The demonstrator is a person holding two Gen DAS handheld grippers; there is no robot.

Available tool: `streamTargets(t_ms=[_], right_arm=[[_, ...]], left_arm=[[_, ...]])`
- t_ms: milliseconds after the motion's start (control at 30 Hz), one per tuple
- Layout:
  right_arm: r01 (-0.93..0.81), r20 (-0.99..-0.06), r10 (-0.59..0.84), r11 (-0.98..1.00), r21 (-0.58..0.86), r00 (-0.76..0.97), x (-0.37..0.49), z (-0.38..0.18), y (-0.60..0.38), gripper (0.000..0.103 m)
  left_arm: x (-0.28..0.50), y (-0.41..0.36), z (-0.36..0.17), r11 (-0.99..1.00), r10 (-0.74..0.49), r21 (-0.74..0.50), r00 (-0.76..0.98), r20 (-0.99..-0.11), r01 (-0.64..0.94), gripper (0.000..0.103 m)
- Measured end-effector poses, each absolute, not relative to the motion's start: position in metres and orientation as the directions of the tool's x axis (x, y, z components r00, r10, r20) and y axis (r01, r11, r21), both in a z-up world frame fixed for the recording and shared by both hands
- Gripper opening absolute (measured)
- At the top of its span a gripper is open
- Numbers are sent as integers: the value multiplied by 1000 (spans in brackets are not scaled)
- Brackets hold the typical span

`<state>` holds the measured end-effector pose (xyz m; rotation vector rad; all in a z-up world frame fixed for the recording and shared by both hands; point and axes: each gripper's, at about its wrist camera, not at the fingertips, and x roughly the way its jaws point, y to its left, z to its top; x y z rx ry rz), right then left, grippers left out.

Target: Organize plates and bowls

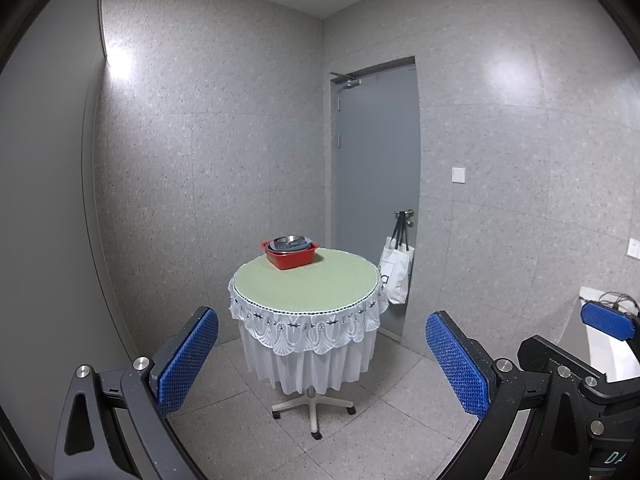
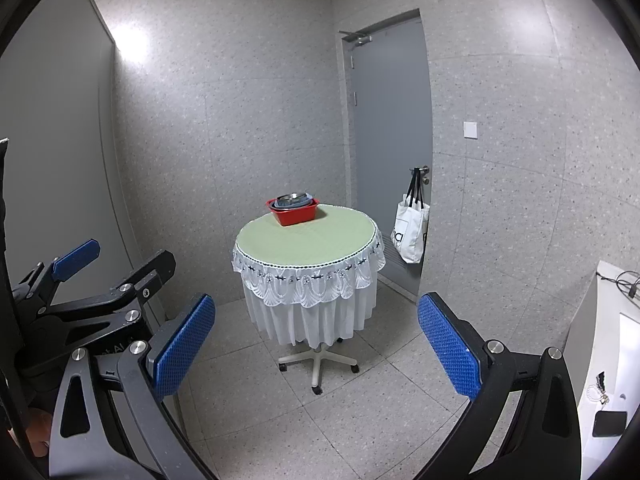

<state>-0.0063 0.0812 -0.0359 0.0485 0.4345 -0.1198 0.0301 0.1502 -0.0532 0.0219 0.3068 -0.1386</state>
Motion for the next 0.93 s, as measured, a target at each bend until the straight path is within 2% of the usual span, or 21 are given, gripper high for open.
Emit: streamTargets(t_ms=[933], right_arm=[[129,-436,-103,991,29,894,5,-35,60,103]], left_arm=[[38,122,-57,991,-122,11,944,-307,132,103]])
